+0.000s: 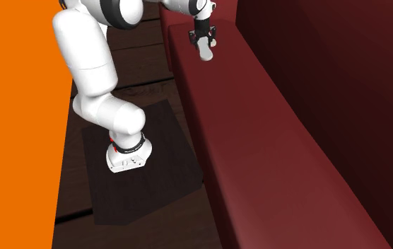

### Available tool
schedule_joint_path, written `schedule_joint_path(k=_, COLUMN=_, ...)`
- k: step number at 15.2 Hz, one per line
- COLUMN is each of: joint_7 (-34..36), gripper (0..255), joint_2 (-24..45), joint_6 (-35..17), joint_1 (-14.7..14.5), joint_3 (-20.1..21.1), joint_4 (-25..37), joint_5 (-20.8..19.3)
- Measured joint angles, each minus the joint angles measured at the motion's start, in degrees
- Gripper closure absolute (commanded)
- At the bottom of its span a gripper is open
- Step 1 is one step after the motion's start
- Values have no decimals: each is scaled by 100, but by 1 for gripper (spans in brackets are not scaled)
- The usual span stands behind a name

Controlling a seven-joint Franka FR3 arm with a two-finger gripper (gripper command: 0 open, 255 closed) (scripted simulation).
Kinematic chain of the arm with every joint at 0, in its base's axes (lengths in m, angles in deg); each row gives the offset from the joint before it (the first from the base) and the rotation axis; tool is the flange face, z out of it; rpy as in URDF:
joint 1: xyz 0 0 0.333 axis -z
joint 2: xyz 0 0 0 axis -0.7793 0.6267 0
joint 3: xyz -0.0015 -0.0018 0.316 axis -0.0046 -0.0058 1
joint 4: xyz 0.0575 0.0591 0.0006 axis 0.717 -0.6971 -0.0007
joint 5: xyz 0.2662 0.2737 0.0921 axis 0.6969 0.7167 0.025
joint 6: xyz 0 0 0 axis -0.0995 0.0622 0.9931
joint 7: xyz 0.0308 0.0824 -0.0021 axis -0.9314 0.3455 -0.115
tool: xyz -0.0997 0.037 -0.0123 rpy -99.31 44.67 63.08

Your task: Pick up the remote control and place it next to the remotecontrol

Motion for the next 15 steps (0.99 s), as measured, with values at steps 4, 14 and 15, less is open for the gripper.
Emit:
schedule_joint_path(k=4, joint_7=-14, gripper=255, joint_2=147, joint_6=-274, joint_1=12, joint_3=7, joint_4=-130, joint_5=29)
schedule_joint_path(k=14, joint_7=-35, gripper=255, joint_2=470, joint_6=-788, joint_1=35, joint_3=31, joint_4=-323, joint_5=93)
schedule_joint_path(k=15, joint_7=-36, gripper=255, joint_2=475, joint_6=-791, joint_1=35, joint_3=32, joint_4=-322, joint_5=94)
